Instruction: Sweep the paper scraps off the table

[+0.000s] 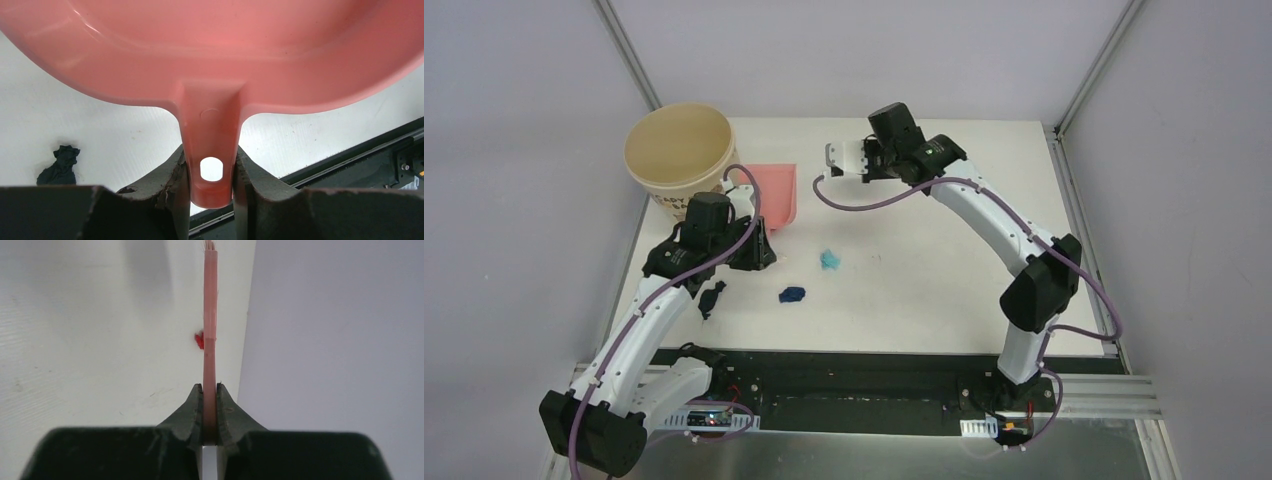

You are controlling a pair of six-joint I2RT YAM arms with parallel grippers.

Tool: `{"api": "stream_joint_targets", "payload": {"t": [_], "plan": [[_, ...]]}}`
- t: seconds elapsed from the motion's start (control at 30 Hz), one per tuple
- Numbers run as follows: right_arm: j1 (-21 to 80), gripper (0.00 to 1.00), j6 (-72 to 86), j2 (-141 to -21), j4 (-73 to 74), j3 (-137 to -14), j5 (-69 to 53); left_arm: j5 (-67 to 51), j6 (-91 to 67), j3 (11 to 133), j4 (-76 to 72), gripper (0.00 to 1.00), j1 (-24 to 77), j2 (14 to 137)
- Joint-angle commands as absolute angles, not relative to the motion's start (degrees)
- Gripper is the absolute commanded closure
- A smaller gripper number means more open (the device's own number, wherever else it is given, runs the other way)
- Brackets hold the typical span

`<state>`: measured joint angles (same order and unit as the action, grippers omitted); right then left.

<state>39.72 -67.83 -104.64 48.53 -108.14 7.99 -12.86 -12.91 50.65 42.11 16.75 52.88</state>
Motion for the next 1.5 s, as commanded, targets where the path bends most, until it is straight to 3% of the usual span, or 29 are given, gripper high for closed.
{"api": "stream_joint_targets", "payload": {"t": [0.0,0.13,0.23,0.43,0.53,0.8,1.0,1.47], "plan": [[36.3,1.0,-73.3,-106.8,32.1,-104.2,15.0,-11.7,-13.6,50.5,39.9,1.0,15.9,52.5],[32.3,1.0,-73.3,-113.9,22.7,-107.4,15.0,-11.6,-13.4,50.5,39.9,1.0,15.7,52.2],[29.8,1.0,-80.2,-119.8,19.2,-110.7,22.4,-11.7,-13.3,50.5,39.9,1.0,15.6,52.2],[27.2,1.0,-80.3,-126.7,23.8,-115.1,22.3,-13.0,-13.2,50.6,39.9,1.0,15.6,53.2],[28.1,1.0,-80.3,-124.5,31.4,-114.1,22.2,-13.0,-13.2,50.6,39.8,1.0,15.6,53.0],[36.3,1.0,-59.4,-110.4,61.7,-115.3,8.8,-13.4,-13.2,50.6,39.9,1.0,15.5,52.7],[37.7,1.0,-38.5,-107.1,61.5,-124.0,7.3,-12.1,-13.3,50.6,40.0,1.0,15.2,51.8],[31.8,1.0,10.0,-123.0,57.1,-137.2,-44.6,-4.5,-14.8,51.1,41.6,1.0,11.8,49.7]]}}
